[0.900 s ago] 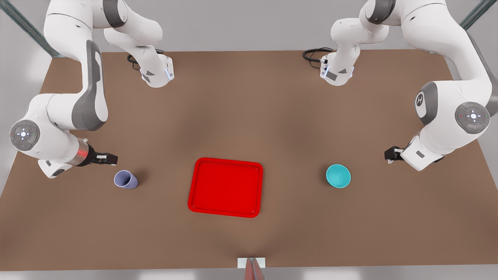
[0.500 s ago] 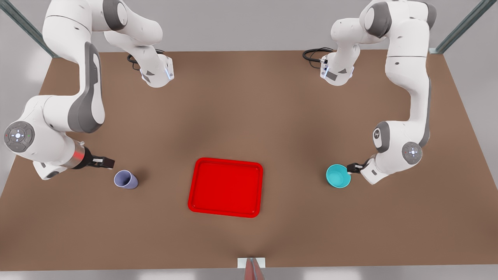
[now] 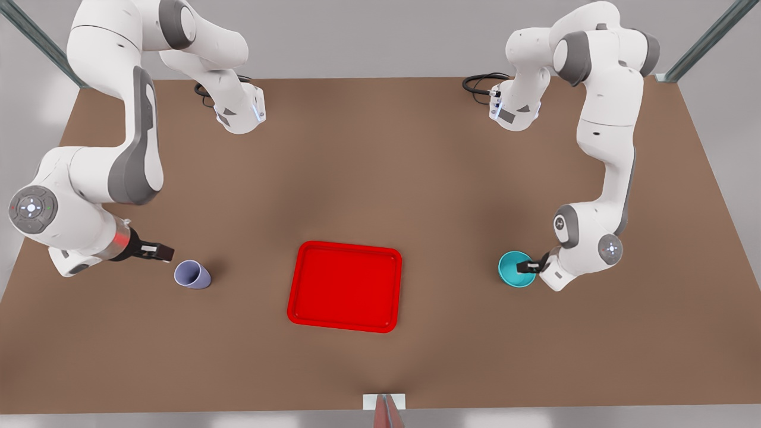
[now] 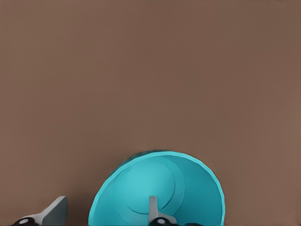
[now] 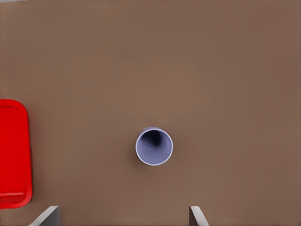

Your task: Place the bowl on the tray with the left arm and the cup on the tray with the right arm

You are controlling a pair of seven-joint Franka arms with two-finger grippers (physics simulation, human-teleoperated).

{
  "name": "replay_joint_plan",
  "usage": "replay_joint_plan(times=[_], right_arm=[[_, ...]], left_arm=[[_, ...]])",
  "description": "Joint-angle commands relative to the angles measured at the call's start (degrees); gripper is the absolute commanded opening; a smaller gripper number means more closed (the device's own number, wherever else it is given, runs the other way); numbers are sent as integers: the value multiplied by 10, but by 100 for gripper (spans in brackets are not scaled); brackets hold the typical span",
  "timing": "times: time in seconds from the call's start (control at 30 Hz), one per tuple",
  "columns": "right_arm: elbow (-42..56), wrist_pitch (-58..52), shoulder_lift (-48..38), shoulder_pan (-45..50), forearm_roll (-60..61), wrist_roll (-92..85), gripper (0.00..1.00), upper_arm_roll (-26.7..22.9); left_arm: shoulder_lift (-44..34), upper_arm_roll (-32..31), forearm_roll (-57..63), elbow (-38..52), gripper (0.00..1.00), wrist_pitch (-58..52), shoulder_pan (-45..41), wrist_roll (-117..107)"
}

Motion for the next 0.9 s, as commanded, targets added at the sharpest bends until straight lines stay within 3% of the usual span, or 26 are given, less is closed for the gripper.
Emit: replay_joint_plan(times=[0.0,0.07,0.2,0.27,0.43,0.87], right_arm=[[0,0,3,-1,1,0,100,0],[5,0,10,-1,-3,-7,100,1],[18,0,18,3,-7,-4,100,2],[18,0,18,1,-3,-9,100,1],[18,-3,16,3,0,-6,100,1],[16,1,21,2,-8,-11,100,1]], left_arm=[[0,0,-16,0,50,0,0,0],[3,0,-16,0,41,0,0,0],[7,0,-18,0,37,0,0,0],[9,0,-19,4,28,0,0,0],[12,0,-26,4,21,0,0,0],[-17,-8,-52,13,21,-34,-4,-9]])
